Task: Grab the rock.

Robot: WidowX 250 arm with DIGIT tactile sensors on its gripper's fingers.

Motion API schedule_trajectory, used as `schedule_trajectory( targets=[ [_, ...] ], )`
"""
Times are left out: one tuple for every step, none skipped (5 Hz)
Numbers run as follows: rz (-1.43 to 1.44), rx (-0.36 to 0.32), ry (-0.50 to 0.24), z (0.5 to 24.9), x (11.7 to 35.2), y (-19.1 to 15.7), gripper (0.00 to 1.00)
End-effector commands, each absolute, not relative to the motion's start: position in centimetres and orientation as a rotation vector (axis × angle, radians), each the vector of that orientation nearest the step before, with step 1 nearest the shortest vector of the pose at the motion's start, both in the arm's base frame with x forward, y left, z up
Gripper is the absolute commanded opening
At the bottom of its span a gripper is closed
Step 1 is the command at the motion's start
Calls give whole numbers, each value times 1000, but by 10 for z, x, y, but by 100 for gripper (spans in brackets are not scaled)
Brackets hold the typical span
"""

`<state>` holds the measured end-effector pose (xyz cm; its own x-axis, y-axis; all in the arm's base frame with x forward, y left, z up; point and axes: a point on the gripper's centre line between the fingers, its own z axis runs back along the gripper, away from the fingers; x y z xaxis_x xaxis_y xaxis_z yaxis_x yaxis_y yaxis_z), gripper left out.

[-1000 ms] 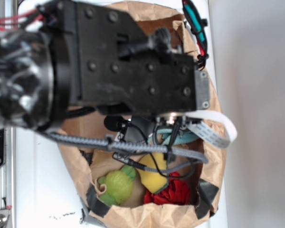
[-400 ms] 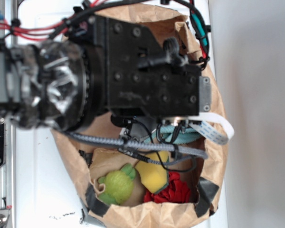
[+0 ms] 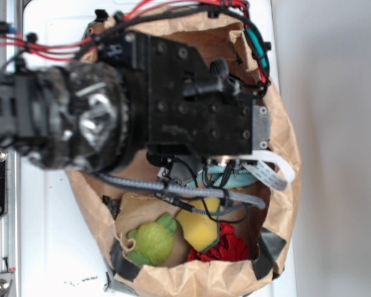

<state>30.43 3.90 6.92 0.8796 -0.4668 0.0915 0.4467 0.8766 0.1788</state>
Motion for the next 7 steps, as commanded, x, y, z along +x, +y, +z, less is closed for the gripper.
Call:
schedule_trajectory(
  targets=[
    [-518,144,-172,75,308,38,100],
    [-534,130,-163,75,310,37,100],
    [-529,152,-141,70,312,40,100],
    [-532,155,-109,70,308,41,100],
    [-539,146,-92,70,303,42,100],
    [-534,131,-80,69,302,47,100],
    [-539,92,-109,75,299,55,100]
  ],
)
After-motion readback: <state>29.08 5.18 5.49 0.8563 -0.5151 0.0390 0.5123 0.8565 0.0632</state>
